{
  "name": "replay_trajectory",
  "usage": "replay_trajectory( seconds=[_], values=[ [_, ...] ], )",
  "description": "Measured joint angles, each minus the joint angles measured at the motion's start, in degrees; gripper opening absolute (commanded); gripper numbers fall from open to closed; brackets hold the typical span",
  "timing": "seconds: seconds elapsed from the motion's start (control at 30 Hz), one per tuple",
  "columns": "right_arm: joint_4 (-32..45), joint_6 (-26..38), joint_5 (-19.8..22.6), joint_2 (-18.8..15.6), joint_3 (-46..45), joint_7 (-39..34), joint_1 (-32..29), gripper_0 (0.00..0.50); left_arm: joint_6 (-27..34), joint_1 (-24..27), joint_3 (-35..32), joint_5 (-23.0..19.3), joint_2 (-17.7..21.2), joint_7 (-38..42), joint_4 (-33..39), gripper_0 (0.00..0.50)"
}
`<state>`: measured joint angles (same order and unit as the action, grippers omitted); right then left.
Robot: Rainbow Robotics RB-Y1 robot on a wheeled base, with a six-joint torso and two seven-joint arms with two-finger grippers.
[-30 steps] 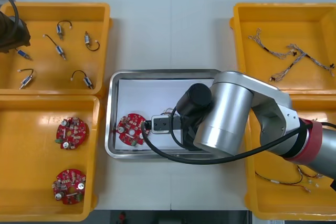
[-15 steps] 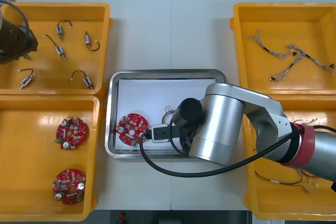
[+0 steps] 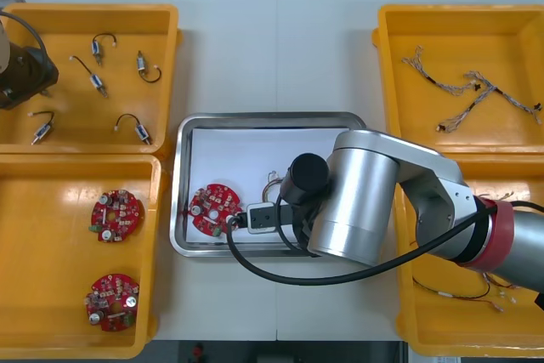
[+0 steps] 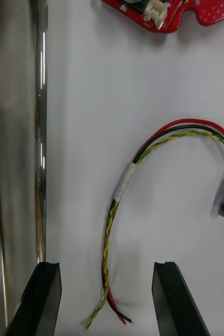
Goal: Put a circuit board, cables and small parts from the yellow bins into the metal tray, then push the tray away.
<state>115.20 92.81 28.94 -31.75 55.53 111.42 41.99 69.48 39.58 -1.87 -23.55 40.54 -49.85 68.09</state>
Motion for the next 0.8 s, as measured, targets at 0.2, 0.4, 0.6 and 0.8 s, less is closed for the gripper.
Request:
replay_trajectory(
  seconds=[0.2, 0.4, 0.6, 0.8],
  values=[
    [6.16, 10.68, 0.15, 1.05, -5.02, 0.0, 0.0, 0.5, -6.43, 0.0, 2.34, -0.1, 0.0, 0.02, -3.08, 0.5],
    [10.73, 16.83, 0.25, 3.75, -11.91, 0.0, 0.01, 0.5, -11.11, 0.0, 4.59, -0.35, 0.0, 0.04, -6.01, 0.5],
    [15.18, 16.96, 0.25, 4.81, -17.8, 0.0, 0.01, 0.5, -11.53, 0.0, 5.31, -0.03, 0.0, 0.08, -6.86, 0.5],
    [19.64, 17.03, 0.79, 4.77, -25.71, -0.02, -0.6, 0.5, -12.94, 0.0, 5.36, 1.12, 0.0, 0.11, -7.64, 0.5]
  ],
)
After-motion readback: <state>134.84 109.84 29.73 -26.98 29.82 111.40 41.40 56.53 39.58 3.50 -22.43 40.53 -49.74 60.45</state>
